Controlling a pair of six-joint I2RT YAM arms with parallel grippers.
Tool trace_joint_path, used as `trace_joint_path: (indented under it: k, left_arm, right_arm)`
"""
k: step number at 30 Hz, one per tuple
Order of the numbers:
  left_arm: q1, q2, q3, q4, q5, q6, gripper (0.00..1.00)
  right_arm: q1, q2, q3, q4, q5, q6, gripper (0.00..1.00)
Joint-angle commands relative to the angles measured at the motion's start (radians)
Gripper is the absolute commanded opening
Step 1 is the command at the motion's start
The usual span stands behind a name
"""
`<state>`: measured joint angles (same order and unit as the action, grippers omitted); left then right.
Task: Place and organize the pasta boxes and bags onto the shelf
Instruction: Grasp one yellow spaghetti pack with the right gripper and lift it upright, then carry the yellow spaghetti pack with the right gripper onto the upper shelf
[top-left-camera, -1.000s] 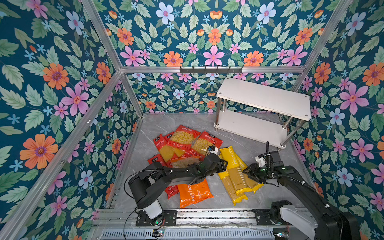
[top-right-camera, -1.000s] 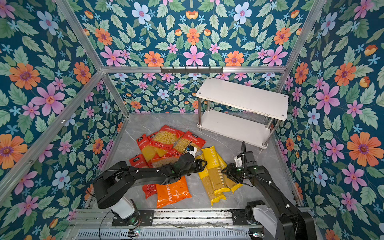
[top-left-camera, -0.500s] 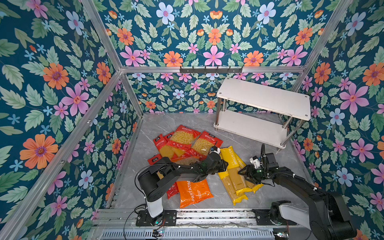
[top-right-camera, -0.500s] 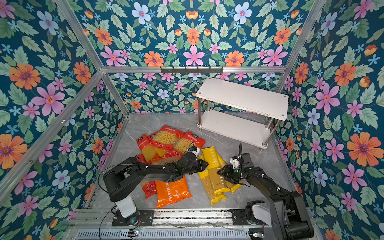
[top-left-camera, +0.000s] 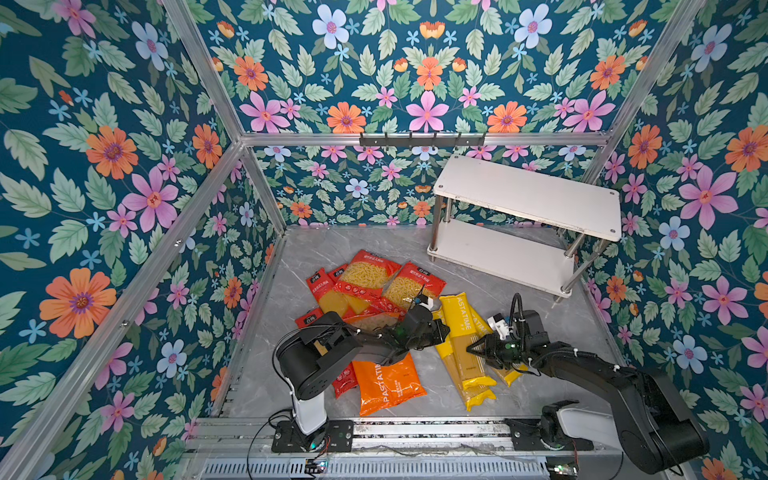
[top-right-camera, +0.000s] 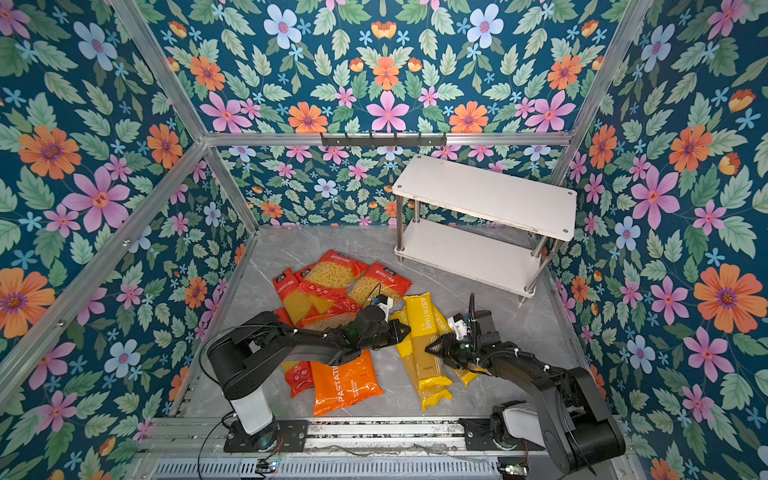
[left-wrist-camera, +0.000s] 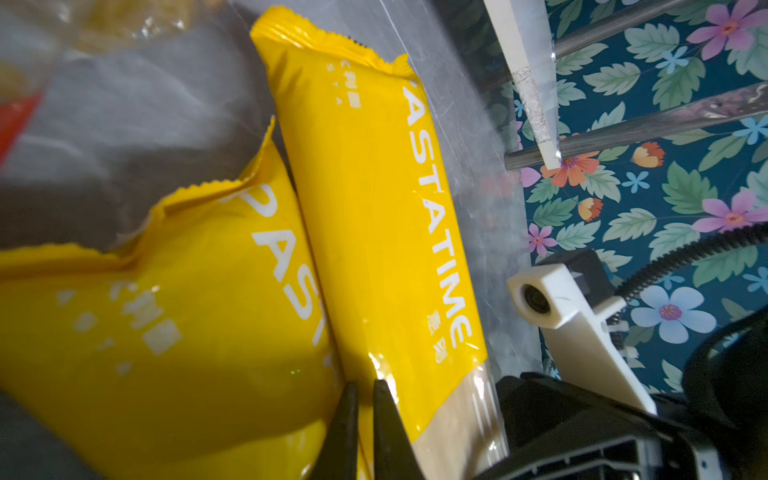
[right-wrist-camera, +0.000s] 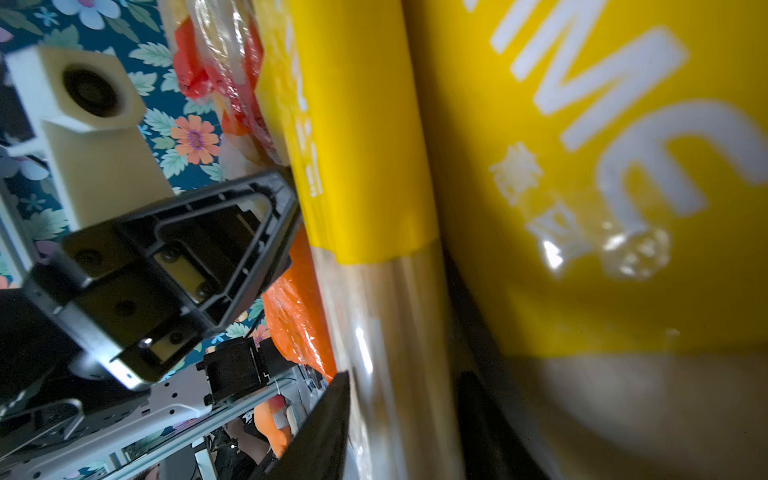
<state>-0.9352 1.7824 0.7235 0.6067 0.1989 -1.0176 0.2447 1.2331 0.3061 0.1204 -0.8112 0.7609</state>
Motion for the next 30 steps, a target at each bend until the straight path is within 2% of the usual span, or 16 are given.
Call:
trace_joint_path:
  k: [1,5,9,17,23,26,30]
  left_arm:
    - [0.021,-0.031,-0.035,0.088,0.014,-0.019,0.13]
    - [0.075,-0.07,-0.107,0.234,0.054,-0.079,0.16]
    - [0.115,-0.093,-0.148,0.338,0.095,-0.121,0.23]
    - [0.128,-0.211,-0.197,0.345,0.061,-0.077,0.53]
    - [0.137,-0.222,-0.186,0.415,0.118,-0.082,0.8]
    - [0.135,-0.195,-0.148,0.452,0.159,-0.088,0.82]
    - [0.137,-0.164,-0.114,0.497,0.191,-0.087,0.77]
  right_arm:
    - [0.001,-0.004,-0.033,0.207,-0.06,0.095,0.37]
    - [0.008,-0.004,-0.072,0.317,-0.049,0.156,0.27]
    - [0.034,-0.015,-0.082,0.368,-0.031,0.19,0.18]
    - [0.103,-0.207,-0.059,0.362,0.062,0.241,0.13]
    - [0.144,-0.293,0.026,0.327,0.074,0.245,0.12]
    - [0.17,-0.292,0.068,0.324,0.073,0.25,0.12]
    - [0.229,-0.274,0.12,0.314,0.079,0.241,0.12]
